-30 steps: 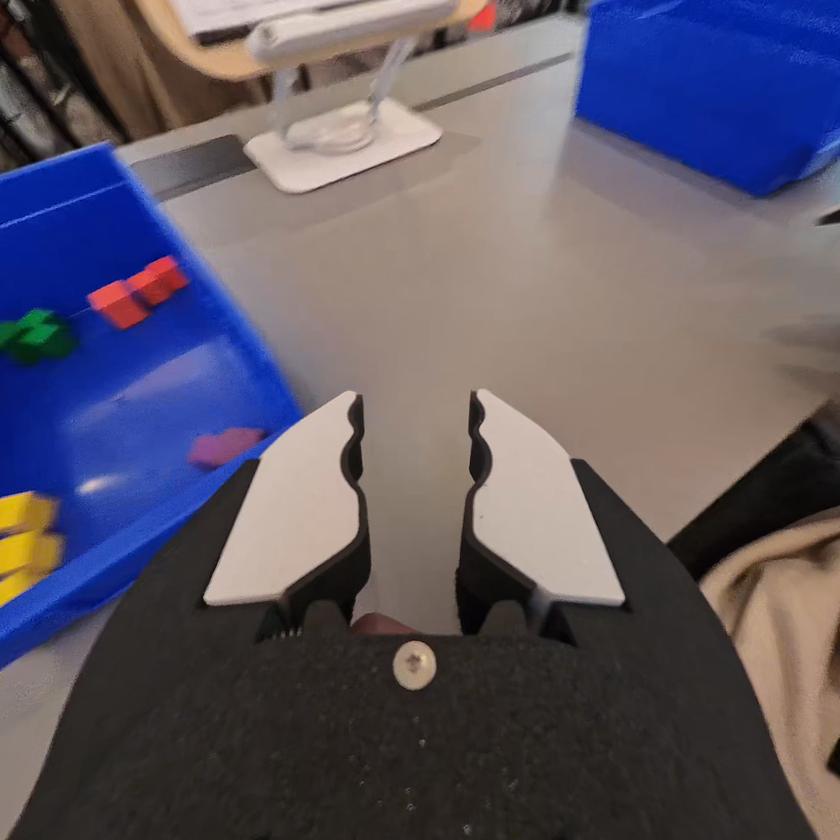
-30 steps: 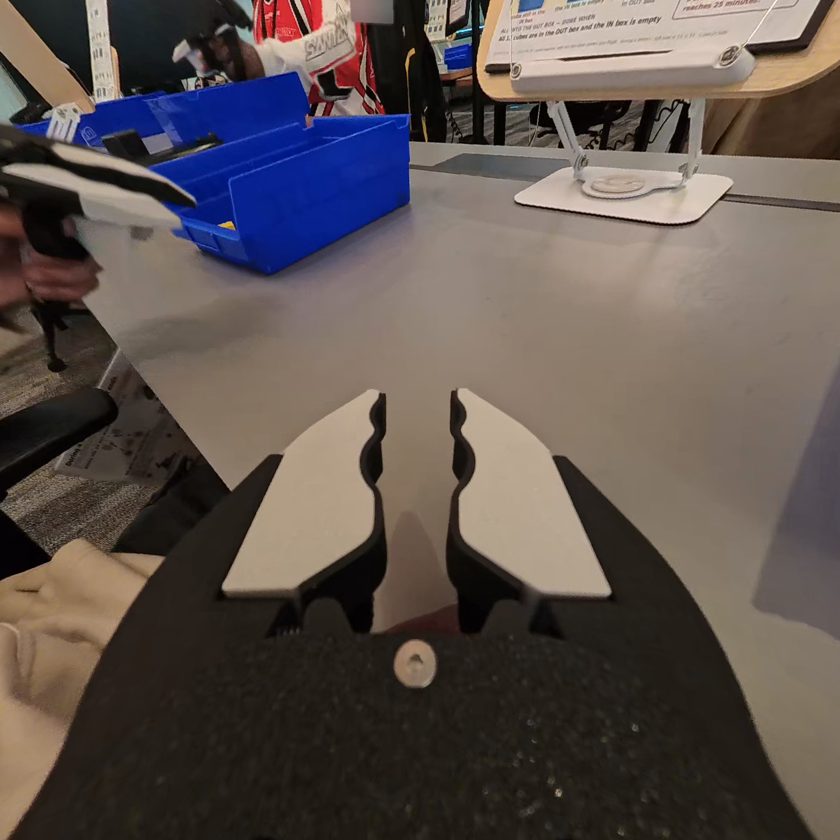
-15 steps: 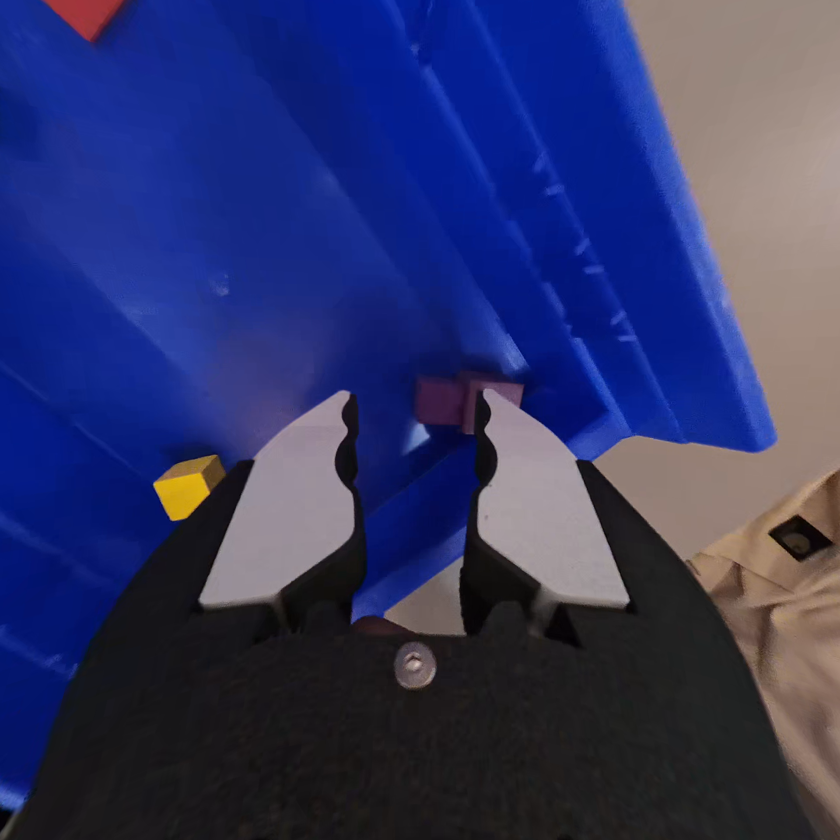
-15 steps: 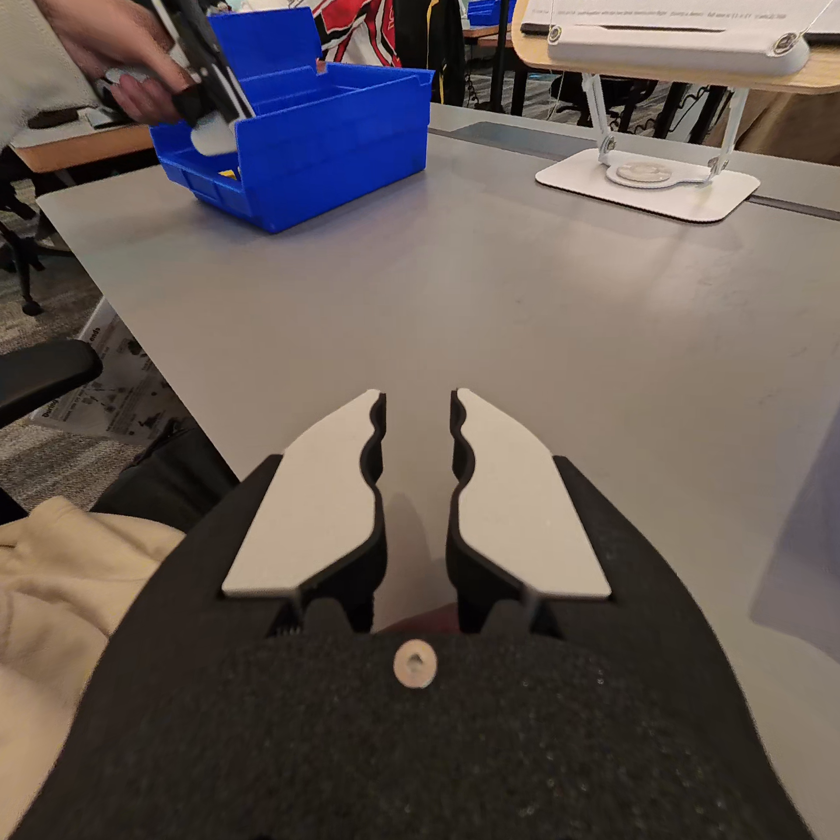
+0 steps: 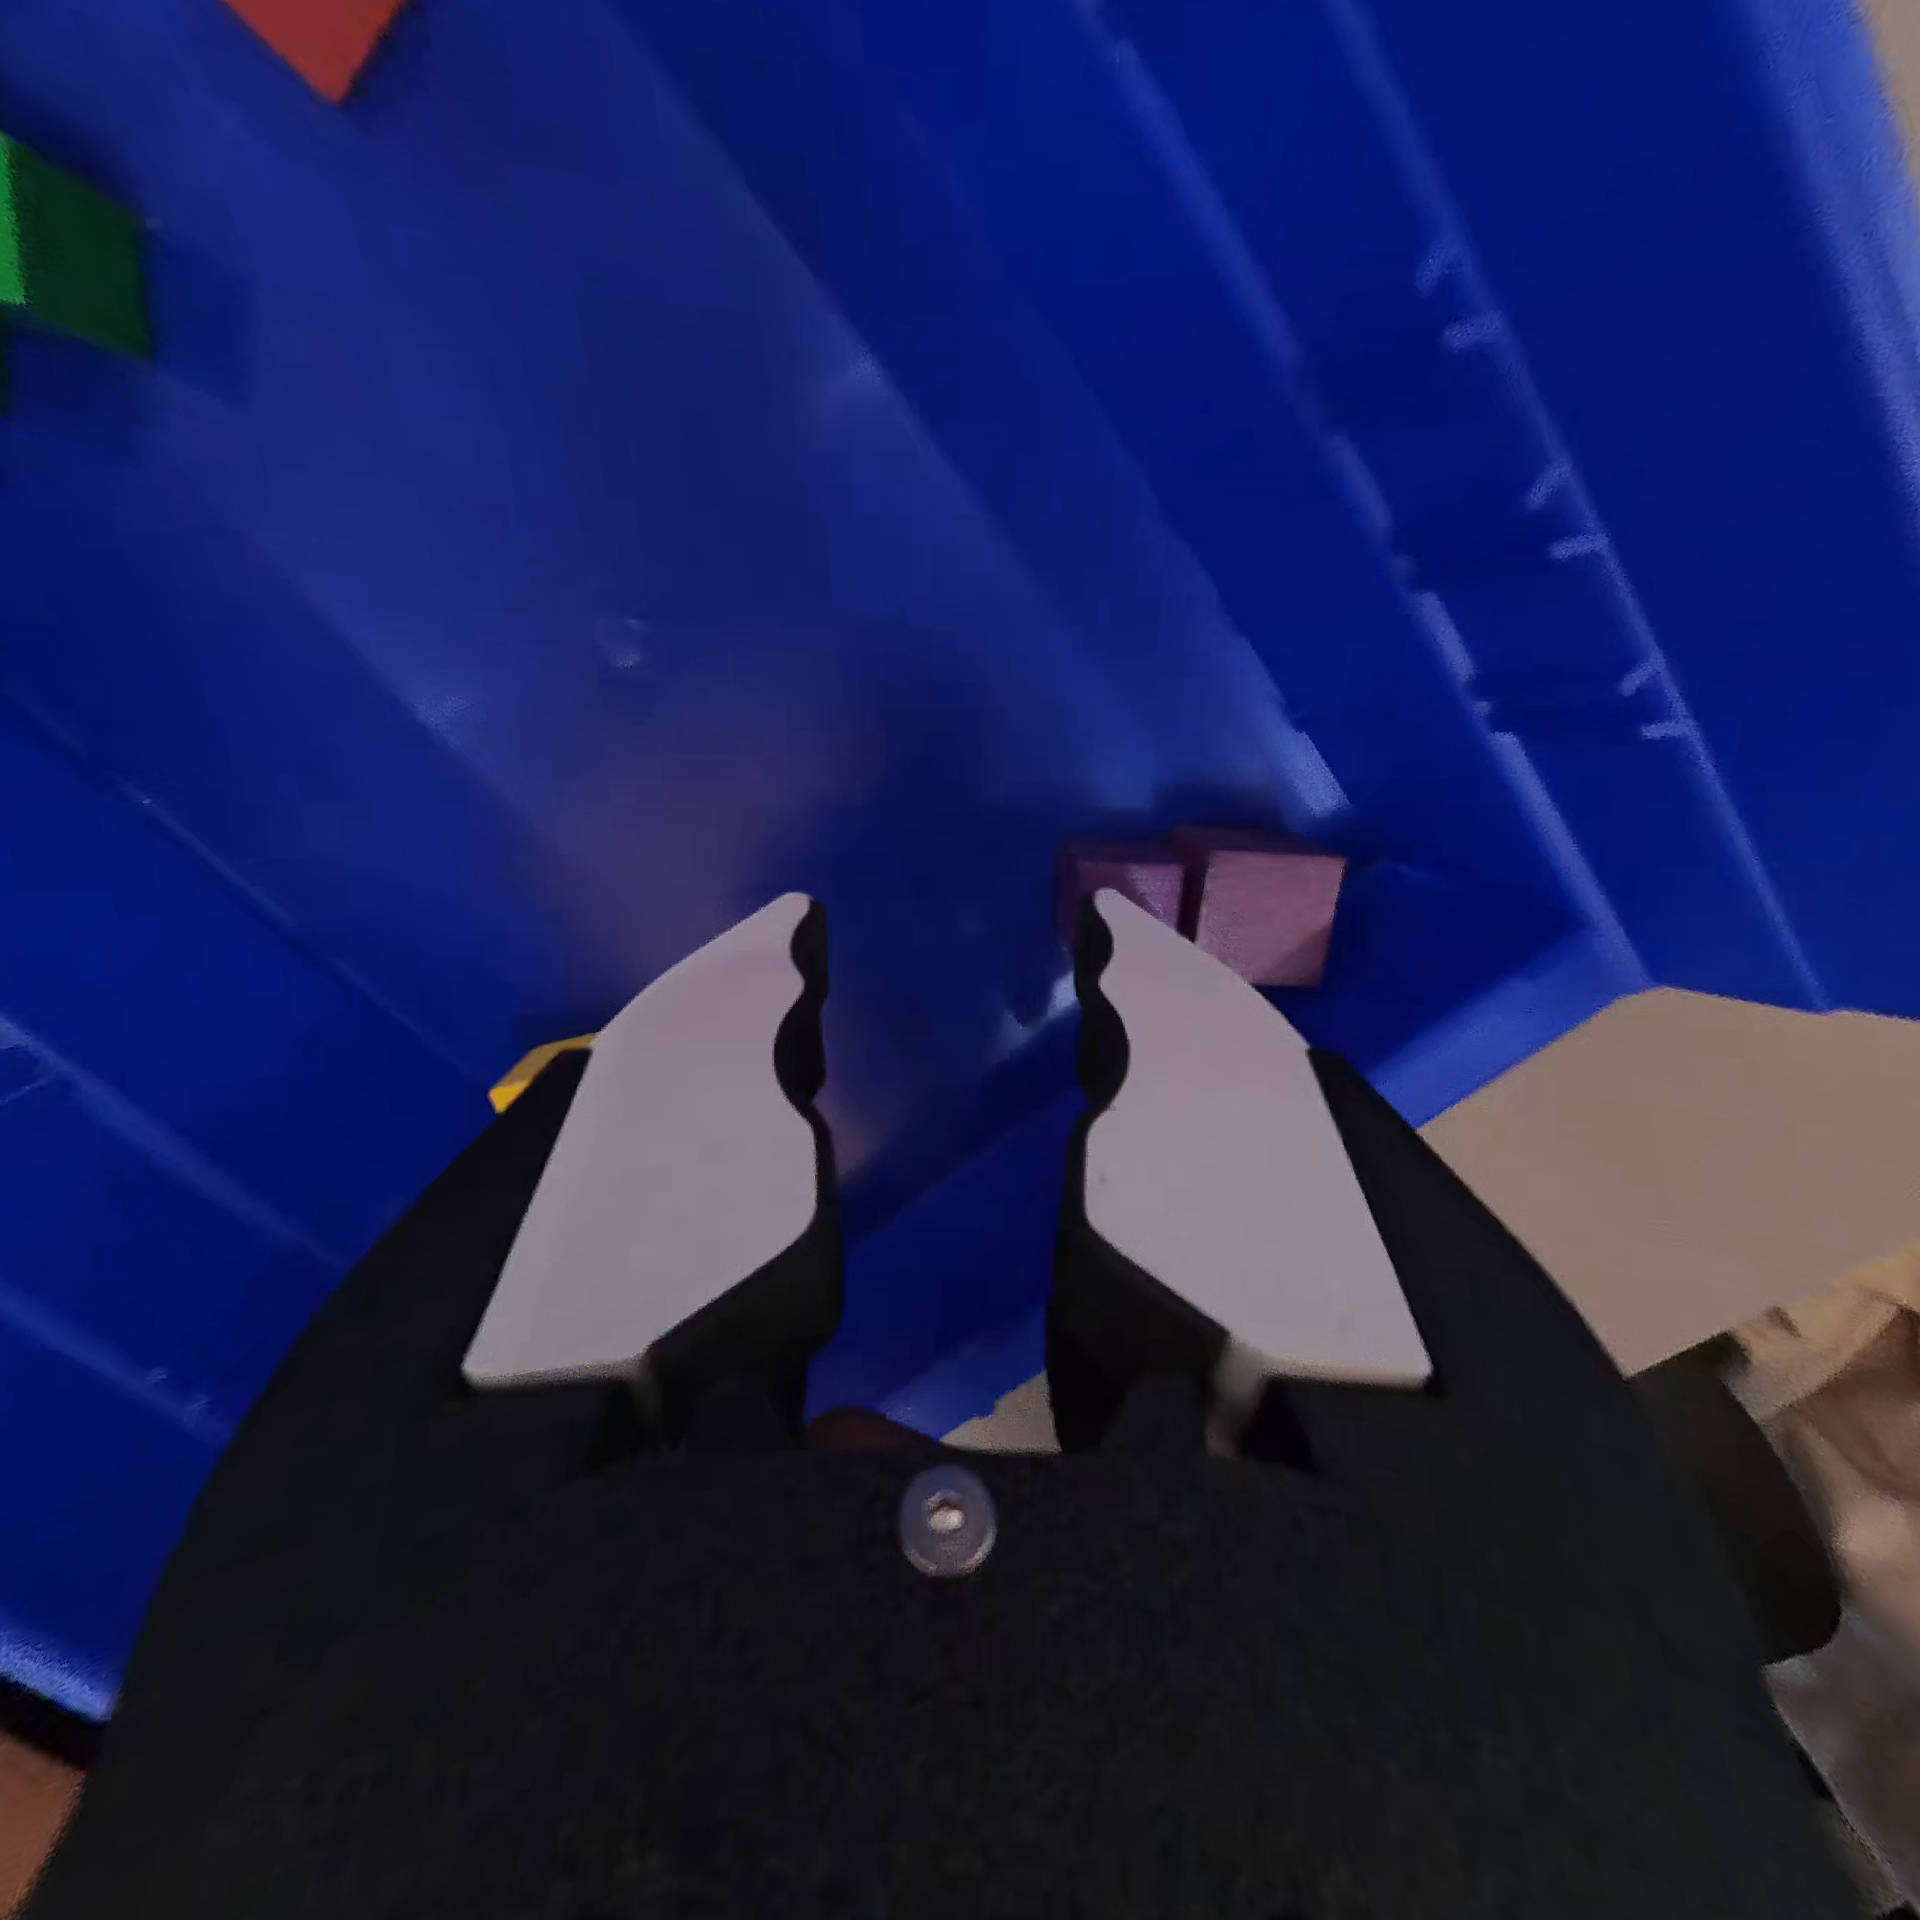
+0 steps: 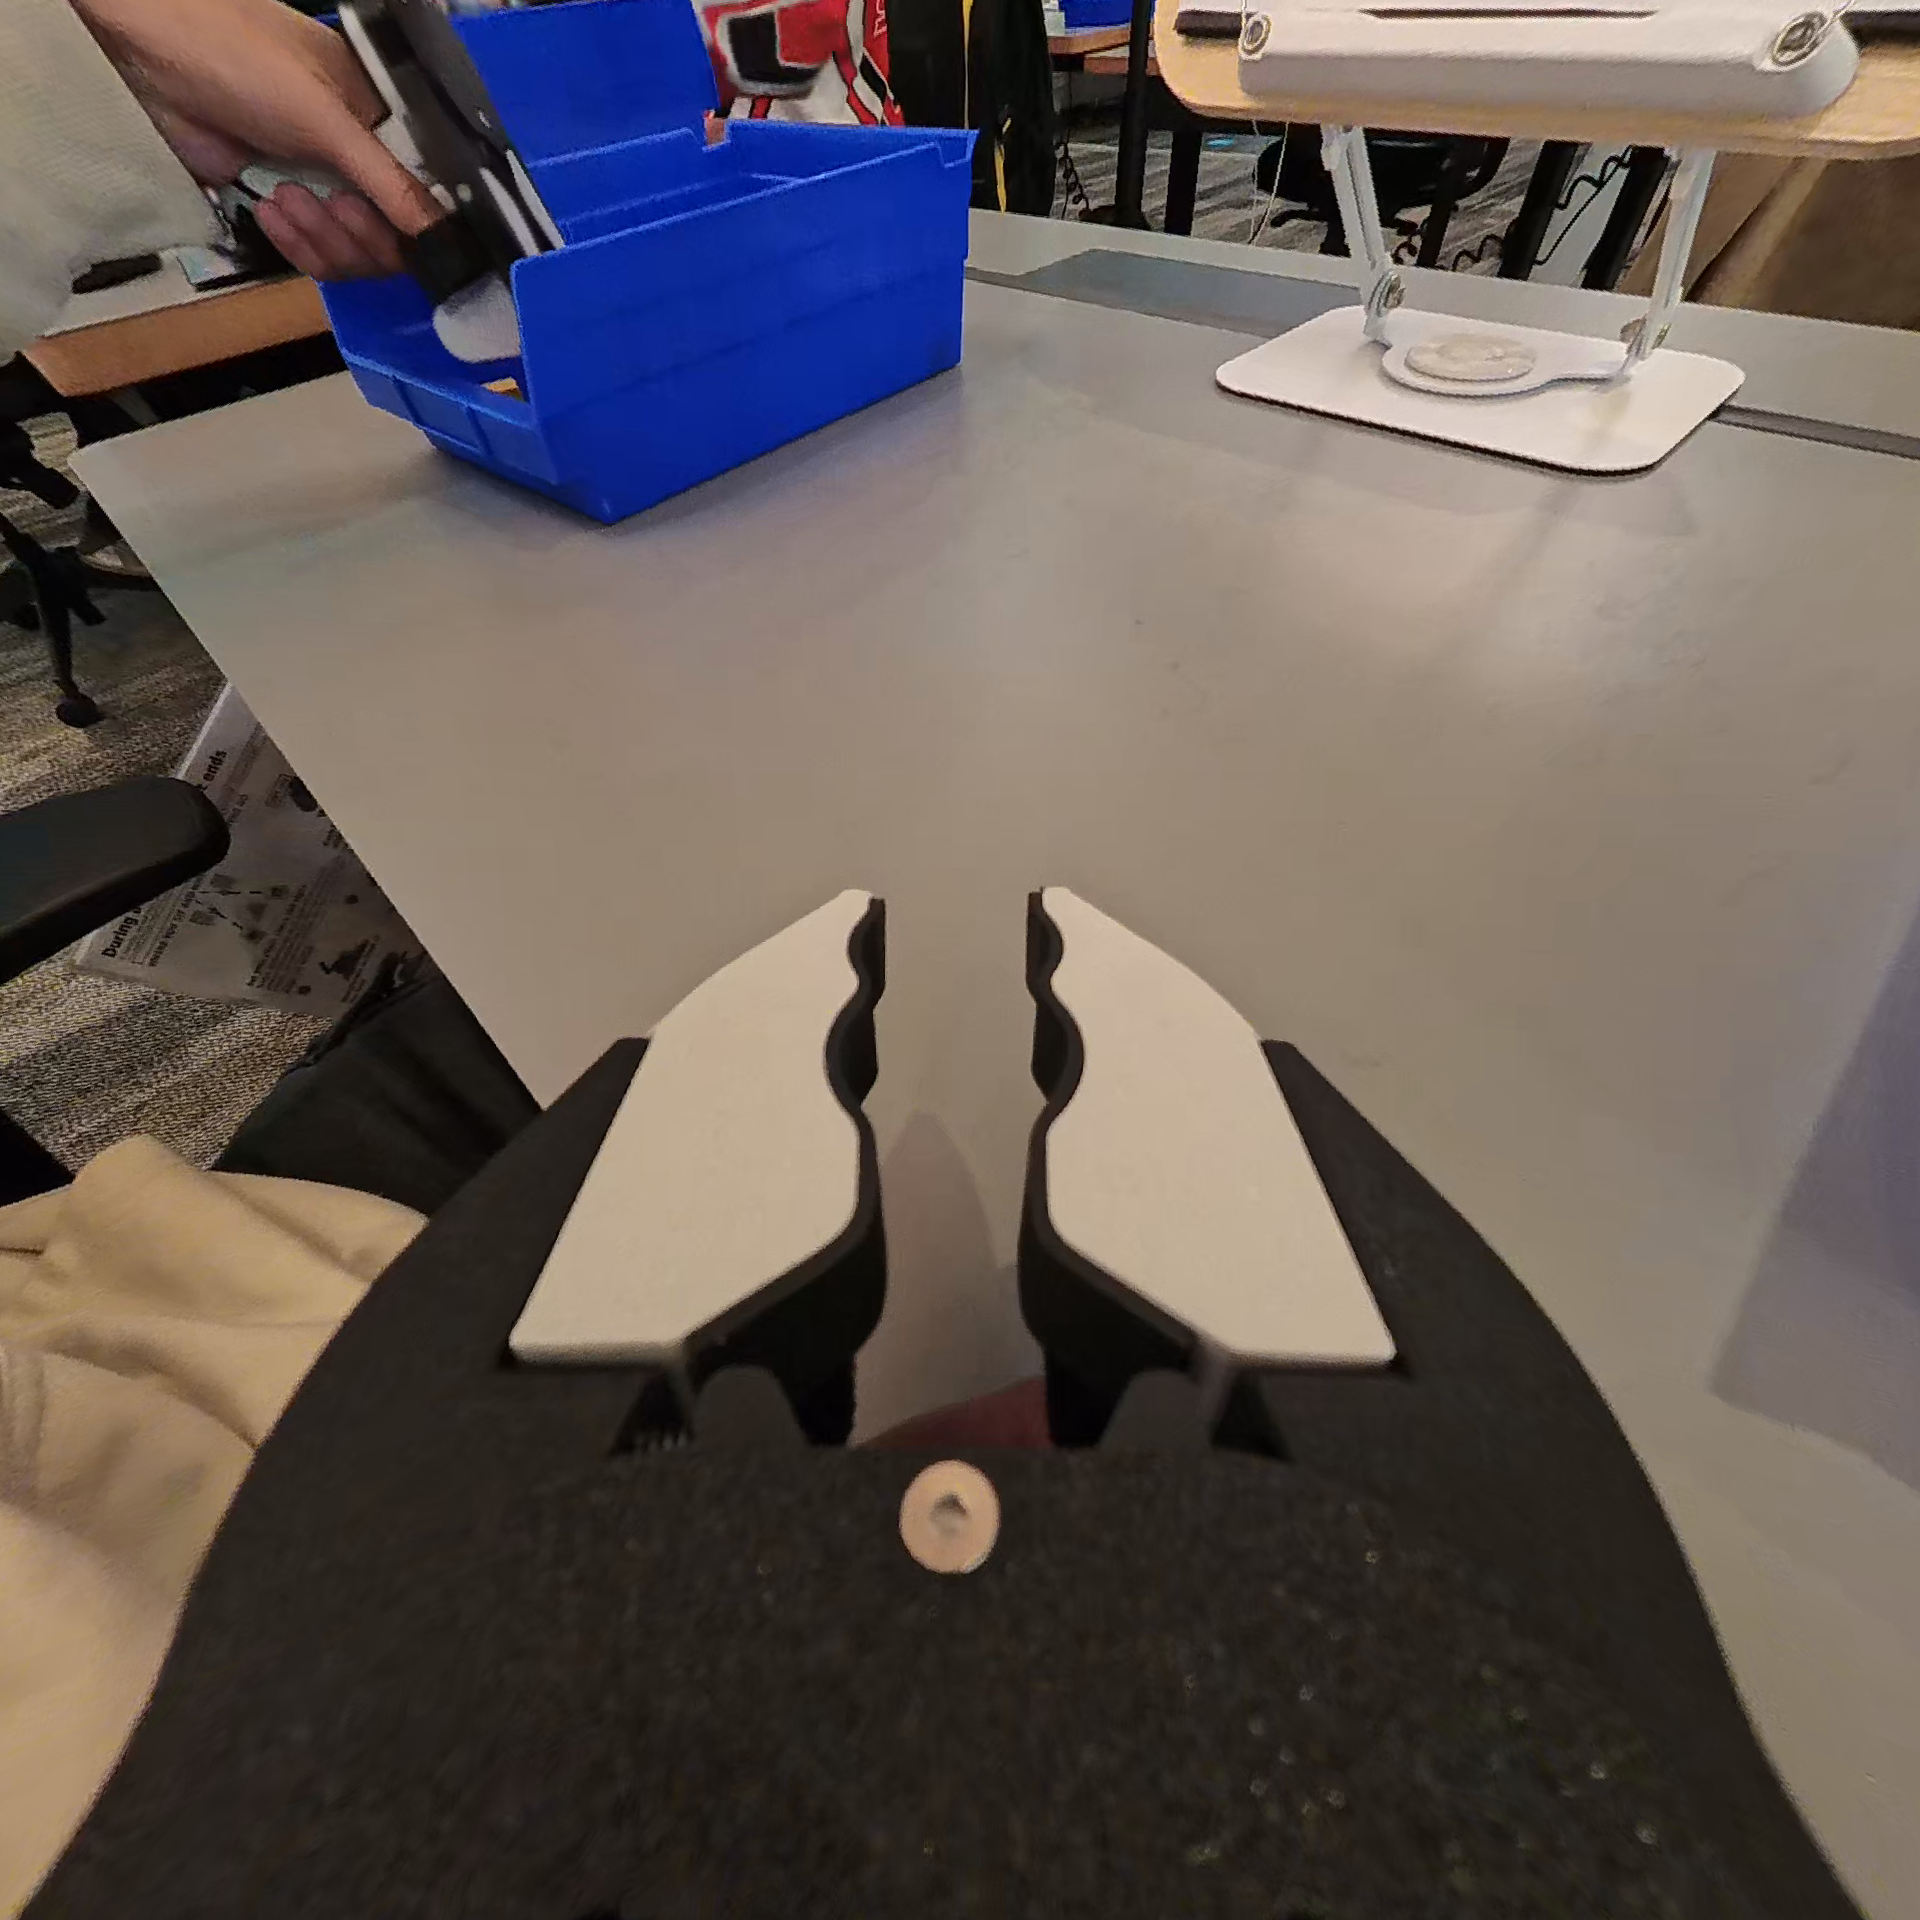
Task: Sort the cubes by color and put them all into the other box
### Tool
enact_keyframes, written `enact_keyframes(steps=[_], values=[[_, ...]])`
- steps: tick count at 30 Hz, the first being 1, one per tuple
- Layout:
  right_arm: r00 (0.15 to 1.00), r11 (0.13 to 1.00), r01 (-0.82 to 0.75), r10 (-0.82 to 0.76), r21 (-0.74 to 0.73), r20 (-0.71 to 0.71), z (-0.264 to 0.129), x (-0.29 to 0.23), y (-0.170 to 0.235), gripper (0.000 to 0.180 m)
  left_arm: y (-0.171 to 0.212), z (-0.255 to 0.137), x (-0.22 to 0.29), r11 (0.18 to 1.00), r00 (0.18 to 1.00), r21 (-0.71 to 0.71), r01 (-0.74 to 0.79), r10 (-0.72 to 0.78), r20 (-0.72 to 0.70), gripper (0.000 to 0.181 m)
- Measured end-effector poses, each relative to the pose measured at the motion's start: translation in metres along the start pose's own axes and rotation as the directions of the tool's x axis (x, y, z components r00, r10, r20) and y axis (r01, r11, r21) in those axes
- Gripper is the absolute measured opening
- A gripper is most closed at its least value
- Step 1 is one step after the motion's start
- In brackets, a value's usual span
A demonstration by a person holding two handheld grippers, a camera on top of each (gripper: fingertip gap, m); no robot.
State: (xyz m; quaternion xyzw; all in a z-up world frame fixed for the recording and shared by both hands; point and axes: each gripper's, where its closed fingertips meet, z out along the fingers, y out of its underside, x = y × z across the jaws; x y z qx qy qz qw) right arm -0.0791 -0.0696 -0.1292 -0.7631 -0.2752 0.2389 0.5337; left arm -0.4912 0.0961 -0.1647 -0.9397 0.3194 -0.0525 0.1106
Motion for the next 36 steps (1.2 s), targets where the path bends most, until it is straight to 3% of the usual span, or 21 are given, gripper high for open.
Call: enact_keyframes(steps=[3, 15, 18, 21, 26, 29, 33, 36], values=[[1.000, 1.000, -0.005, 0.005, -0.008, 0.008, 0.002, -0.002, 0.001, 0.025, 0.002, 0.002, 0.004, 0.999, 0.999, -0.014, -0.034, 0.035, 0.015, 0.047], [1.000, 1.000, -0.001, 0.001, -0.017, 0.011, 0.002, -0.004, 0.003, 0.025, 0.007, 0.012, 0.029, 0.994, 0.979, -0.081, -0.077, 0.061, -0.193, 0.056], [1.000, 1.000, -0.005, 0.005, -0.018, 0.014, 0.002, -0.004, 0.003, 0.025, 0.006, 0.013, 0.032, 0.992, 0.975, -0.088, -0.093, 0.072, -0.212, 0.052], [1.000, 1.000, -0.012, 0.013, -0.022, 0.019, 0.002, -0.004, 0.004, 0.025, 0.005, 0.011, 0.037, 0.990, 0.966, -0.089, -0.107, 0.083, -0.244, 0.022], [1.000, 1.000, -0.011, 0.011, -0.026, 0.020, 0.002, -0.004, 0.005, 0.025, 0.006, 0.010, 0.038, 0.984, 0.963, -0.099, -0.148, 0.120, -0.243, 0.022], [1.000, 1.000, -0.012, 0.012, -0.023, 0.019, 0.001, -0.003, 0.004, 0.025, 0.002, 0.006, 0.023, 0.983, 0.980, -0.080, -0.163, 0.151, -0.130, 0.022], [1.000, 1.000, -0.004, 0.004, 0.007, -0.013, -0.004, 0.003, -0.002, 0.023, -0.026, -0.034, 0.012, 0.976, 0.991, 0.174, -0.133, 0.134, 0.008, 0.022], [0.999, 0.999, -0.011, 0.014, 0.043, -0.052, -0.011, 0.015, -0.010, 0.023, -0.043, -0.081, 0.025, 0.854, 0.988, 0.497, -0.152, 0.125, 0.088, 0.022]])
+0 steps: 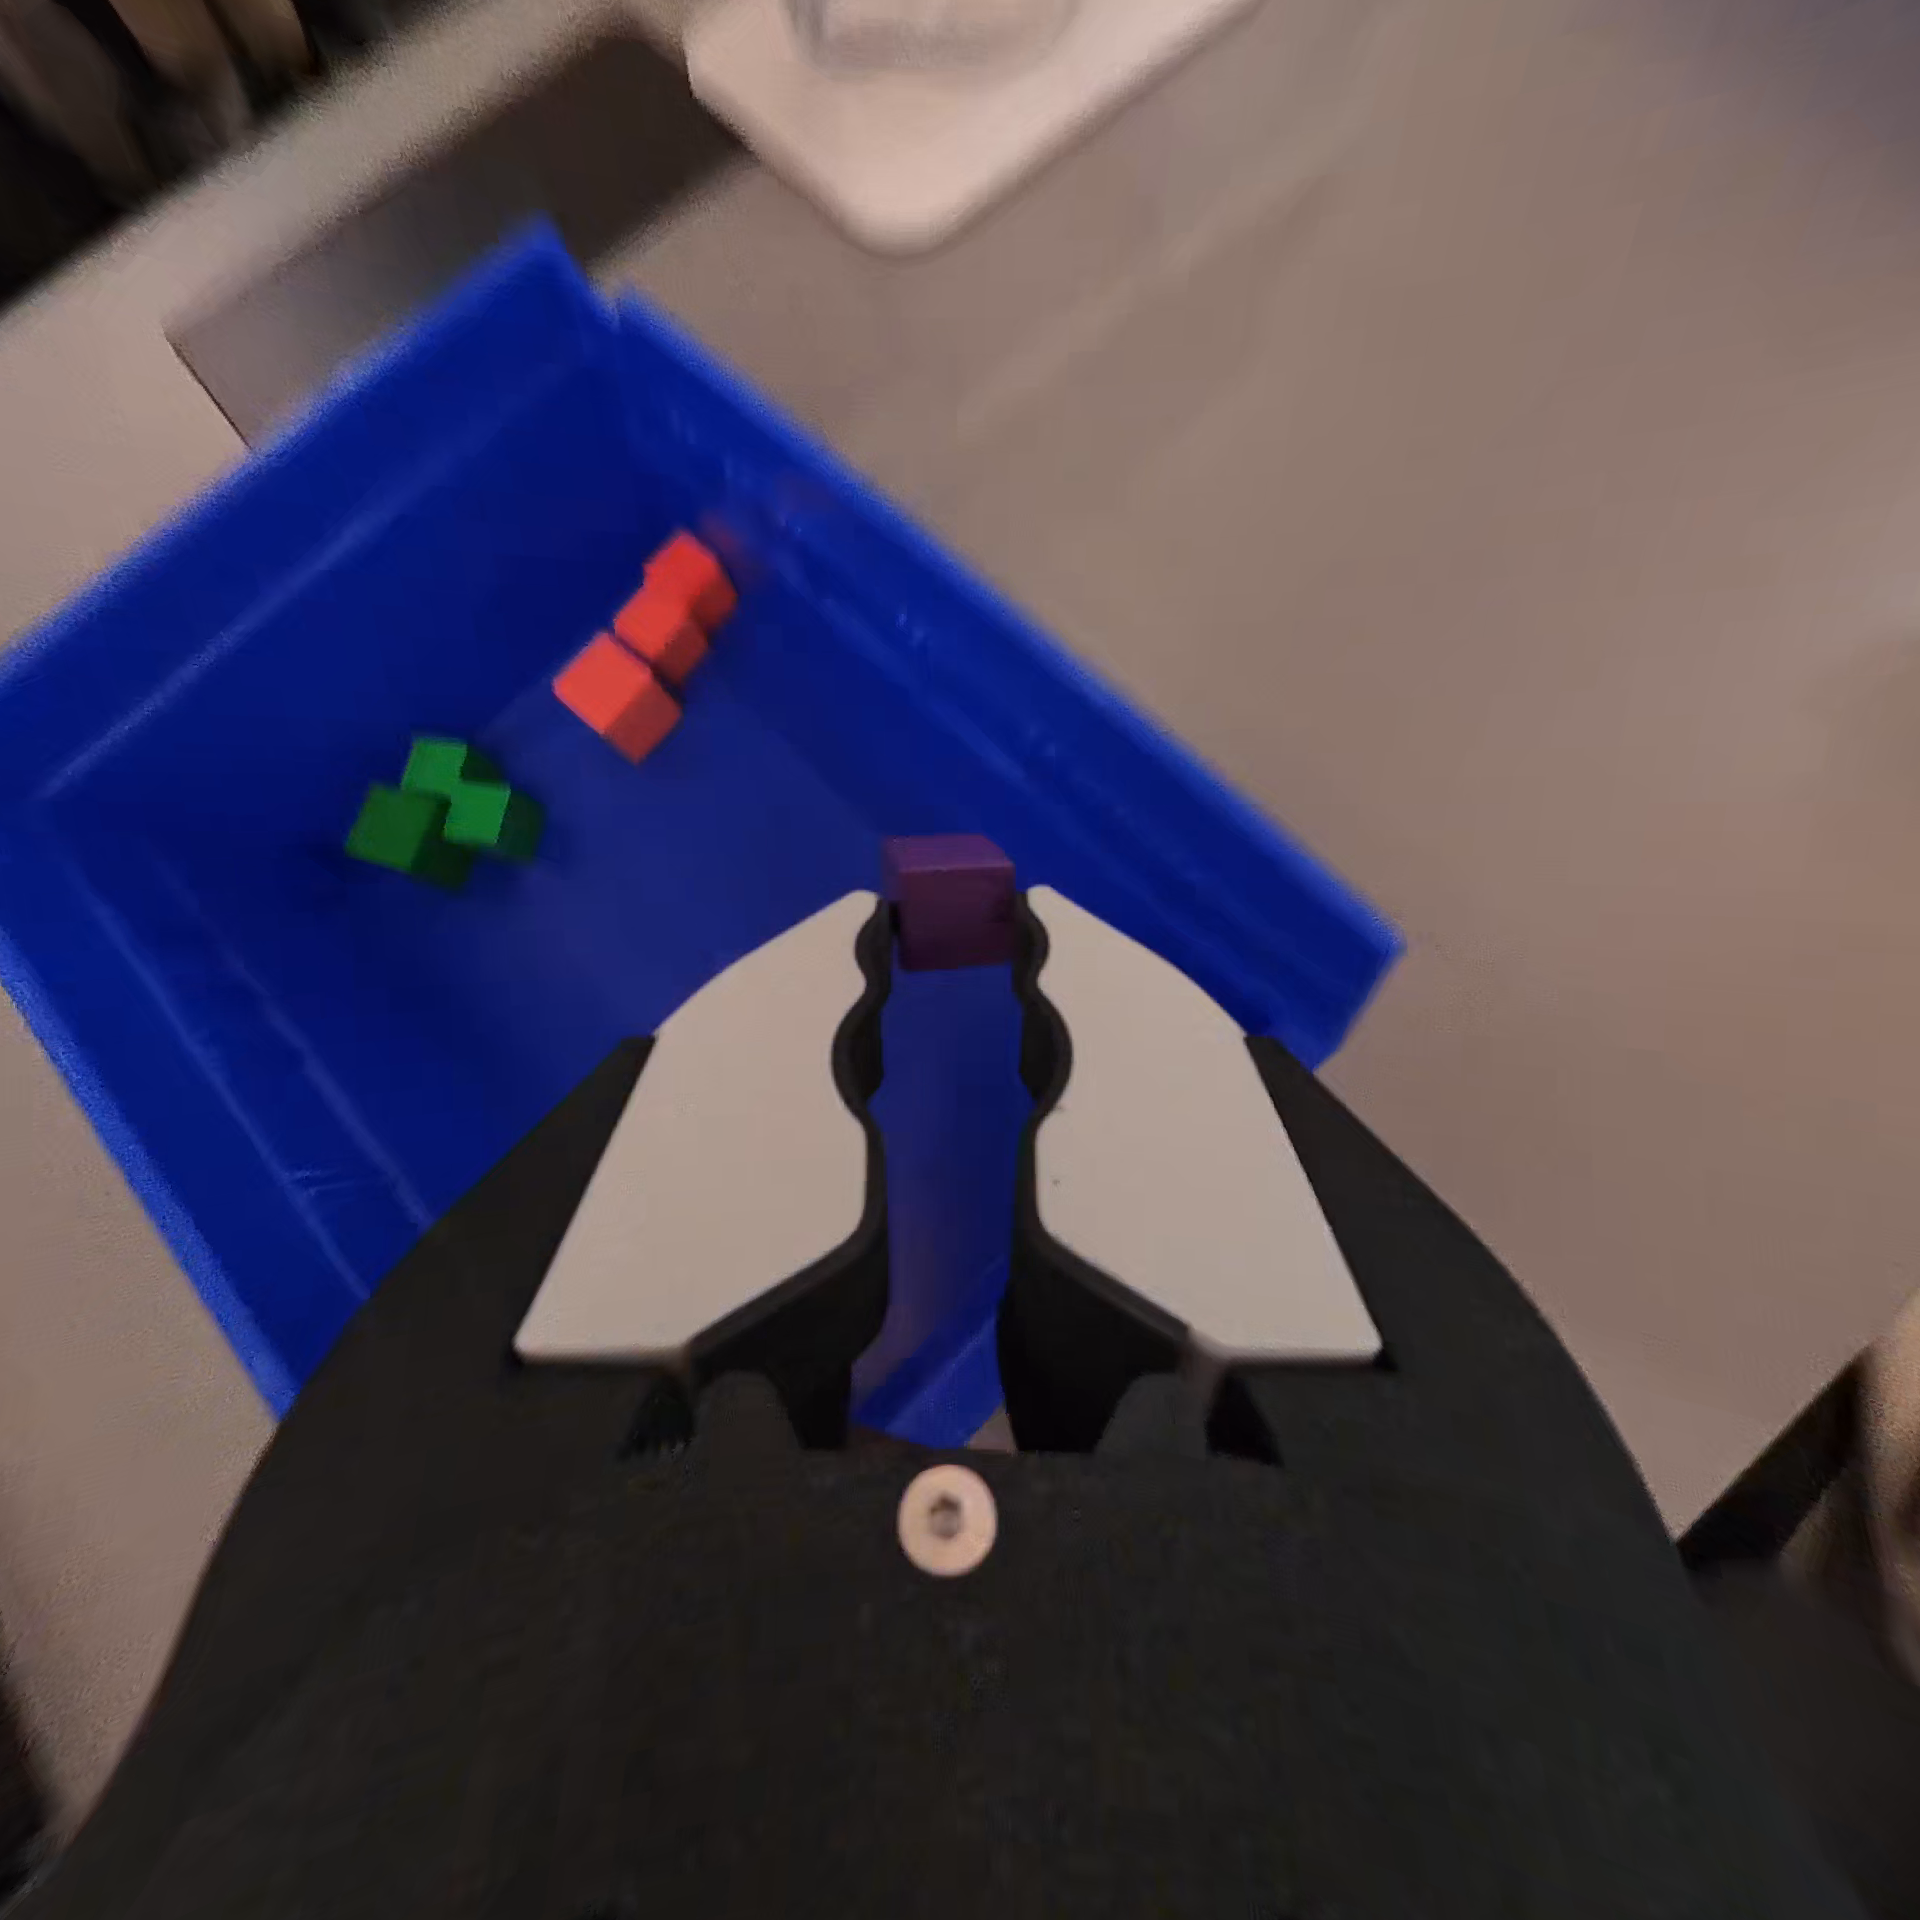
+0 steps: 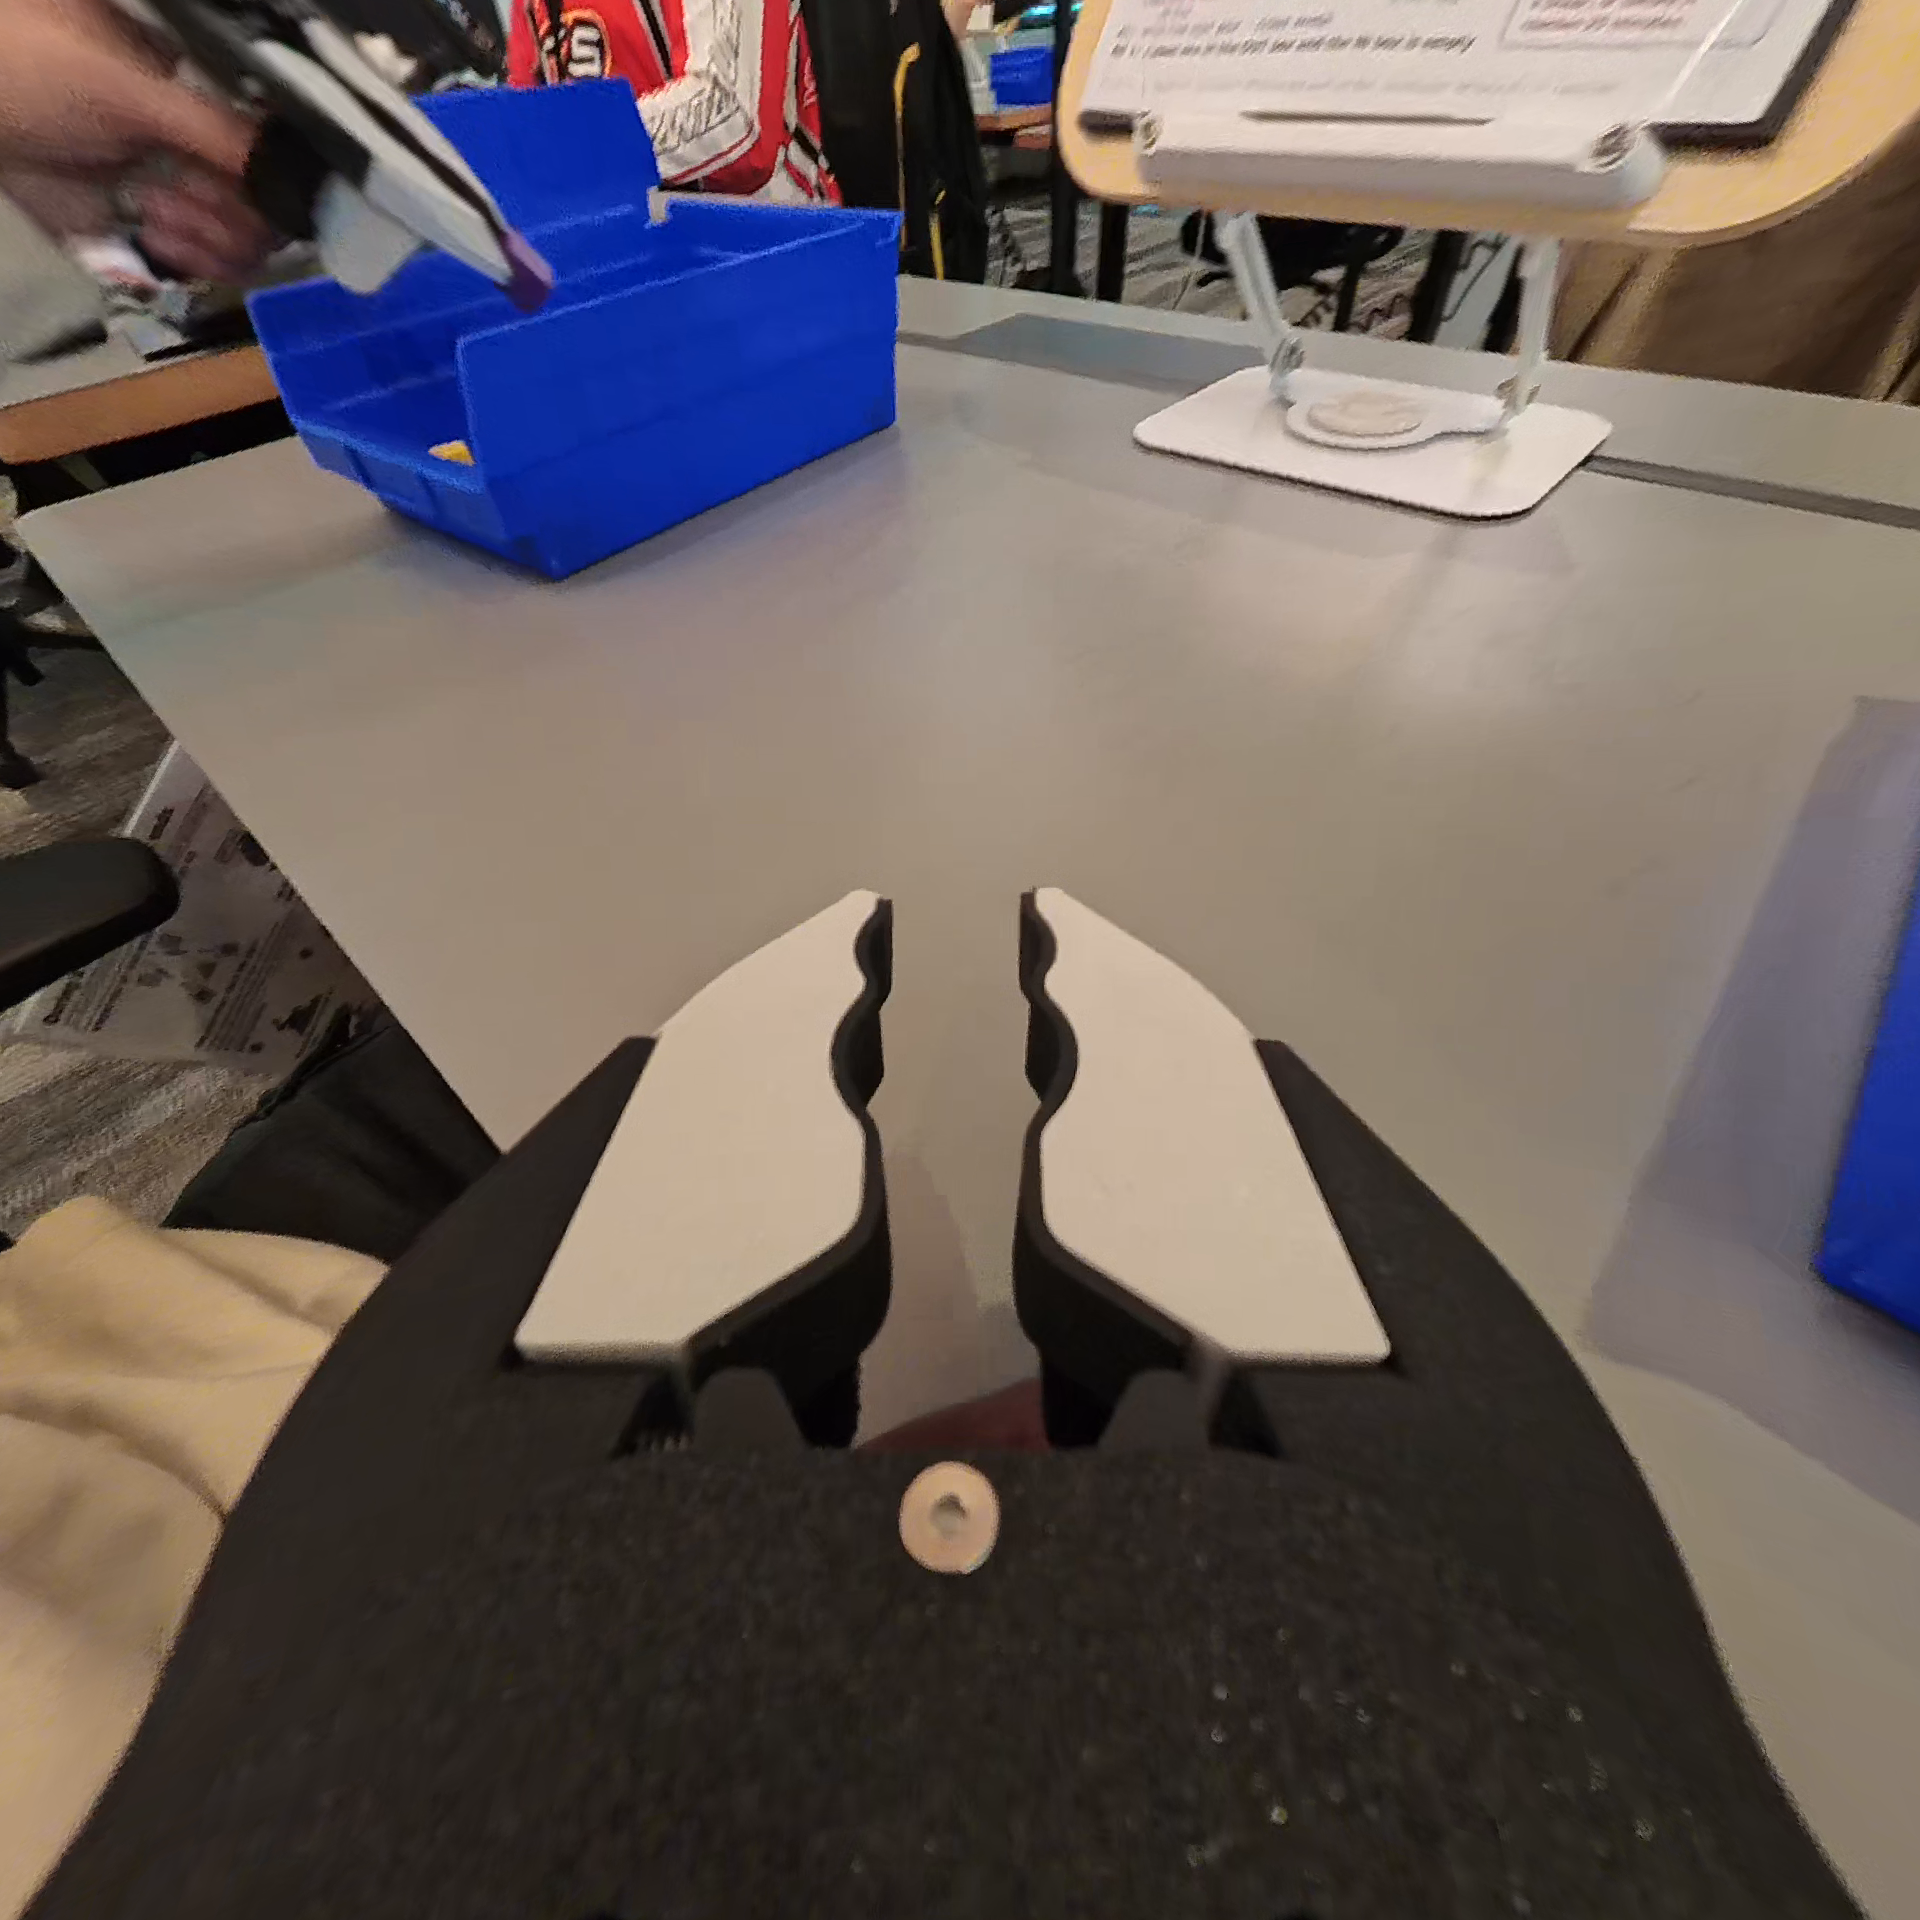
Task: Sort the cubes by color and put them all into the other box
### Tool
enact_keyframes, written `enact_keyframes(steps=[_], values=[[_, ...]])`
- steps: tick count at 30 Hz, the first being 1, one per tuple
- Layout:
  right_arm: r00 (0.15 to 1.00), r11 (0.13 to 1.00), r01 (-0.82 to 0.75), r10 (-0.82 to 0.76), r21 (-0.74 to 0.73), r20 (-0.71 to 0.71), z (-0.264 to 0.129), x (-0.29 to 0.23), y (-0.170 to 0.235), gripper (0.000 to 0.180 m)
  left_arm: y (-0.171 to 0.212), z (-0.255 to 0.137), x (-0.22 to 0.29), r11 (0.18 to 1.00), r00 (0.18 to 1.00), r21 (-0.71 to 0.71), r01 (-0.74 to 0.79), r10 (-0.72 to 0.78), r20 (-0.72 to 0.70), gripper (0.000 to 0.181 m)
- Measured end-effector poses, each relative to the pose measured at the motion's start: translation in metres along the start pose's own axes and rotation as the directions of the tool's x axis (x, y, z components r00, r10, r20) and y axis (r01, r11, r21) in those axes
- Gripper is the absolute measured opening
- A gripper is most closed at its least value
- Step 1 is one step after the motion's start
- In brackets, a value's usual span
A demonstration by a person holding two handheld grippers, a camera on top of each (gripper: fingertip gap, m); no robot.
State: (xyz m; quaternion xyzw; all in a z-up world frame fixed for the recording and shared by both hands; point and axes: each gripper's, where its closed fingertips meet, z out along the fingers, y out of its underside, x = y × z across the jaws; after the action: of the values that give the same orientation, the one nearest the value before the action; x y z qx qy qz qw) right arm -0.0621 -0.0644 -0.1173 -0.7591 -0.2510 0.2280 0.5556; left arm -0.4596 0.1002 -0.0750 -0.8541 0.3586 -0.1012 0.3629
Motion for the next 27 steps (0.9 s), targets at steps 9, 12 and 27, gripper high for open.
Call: enact_keyframes(steps=[9, 12, 27], values=[[0.975, 0.977, 0.188, -0.198, 0.098, 0.102, 0.027, -0.014, -0.042, 0.027, -0.056, -0.041, 0.149, 0.828, 0.781, 0.410, 0.383, -0.052, -0.623, 0.021], [0.879, 0.884, 0.441, -0.461, 0.158, 0.125, 0.054, -0.050, -0.066, 0.040, -0.081, -0.030, 0.210, 0.844, 0.595, 0.320, 0.430, 0.001, -0.803, 0.021], [0.666, 0.638, 0.696, -0.745, 0.331, 0.035, 0.063, -0.088, -0.085, 0.021, -0.091, 0.014, 0.308, 0.911, 0.312, 0.082, 0.404, -0.053, -0.949, 0.031]])
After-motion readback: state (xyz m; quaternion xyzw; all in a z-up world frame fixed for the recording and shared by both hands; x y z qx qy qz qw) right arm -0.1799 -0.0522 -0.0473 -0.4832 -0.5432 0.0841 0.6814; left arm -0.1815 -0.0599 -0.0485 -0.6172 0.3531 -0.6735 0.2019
